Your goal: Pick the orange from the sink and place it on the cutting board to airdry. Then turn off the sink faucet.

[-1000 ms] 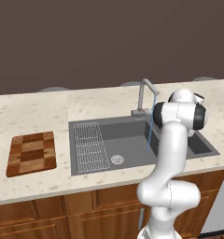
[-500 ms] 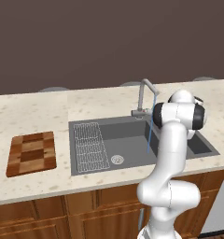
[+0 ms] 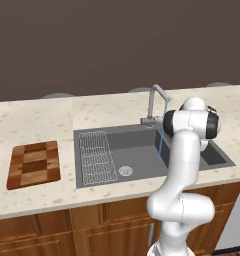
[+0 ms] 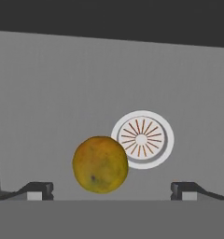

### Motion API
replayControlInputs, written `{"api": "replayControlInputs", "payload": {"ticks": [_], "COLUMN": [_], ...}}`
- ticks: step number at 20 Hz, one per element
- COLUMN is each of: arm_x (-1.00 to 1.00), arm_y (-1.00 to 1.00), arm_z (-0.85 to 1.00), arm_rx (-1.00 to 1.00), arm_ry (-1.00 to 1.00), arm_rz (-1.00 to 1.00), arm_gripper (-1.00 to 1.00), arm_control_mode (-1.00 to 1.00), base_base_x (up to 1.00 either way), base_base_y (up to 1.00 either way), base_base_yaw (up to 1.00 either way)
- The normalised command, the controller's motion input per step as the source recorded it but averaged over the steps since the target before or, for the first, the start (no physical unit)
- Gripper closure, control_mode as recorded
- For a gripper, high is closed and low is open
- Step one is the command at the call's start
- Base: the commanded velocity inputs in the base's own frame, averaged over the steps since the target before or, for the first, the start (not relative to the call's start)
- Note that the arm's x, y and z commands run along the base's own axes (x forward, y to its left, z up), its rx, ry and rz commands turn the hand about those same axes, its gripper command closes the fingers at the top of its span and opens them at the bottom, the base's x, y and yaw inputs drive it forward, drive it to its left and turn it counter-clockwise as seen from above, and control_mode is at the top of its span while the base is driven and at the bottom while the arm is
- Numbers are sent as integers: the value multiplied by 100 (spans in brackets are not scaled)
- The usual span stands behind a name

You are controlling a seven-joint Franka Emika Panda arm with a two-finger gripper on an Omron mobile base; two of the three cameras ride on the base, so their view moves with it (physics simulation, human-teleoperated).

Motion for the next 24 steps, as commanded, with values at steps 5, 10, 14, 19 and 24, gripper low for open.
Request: {"api": "replayControlInputs", "payload": {"ticks": [5, 10, 14, 19, 24], "arm_x": [0, 0, 0, 0, 0], "arm_y": [5, 9, 8, 7, 1], "arm_z": [-8, -10, -9, -10, -11], "arm_rx": [0, 0, 0, 0, 0], "arm_ry": [0, 0, 0, 0, 0], "arm_rz": [-1, -1, -2, -1, -1], "arm_gripper": [-100, -100, -100, -100, -100], "arm_control_mode": [-100, -100, -100, -100, -100], "base_base_x": [0, 0, 0, 0, 0], "base_base_y": [0, 0, 0, 0, 0], "base_base_yaw": [0, 0, 0, 0, 0]}}
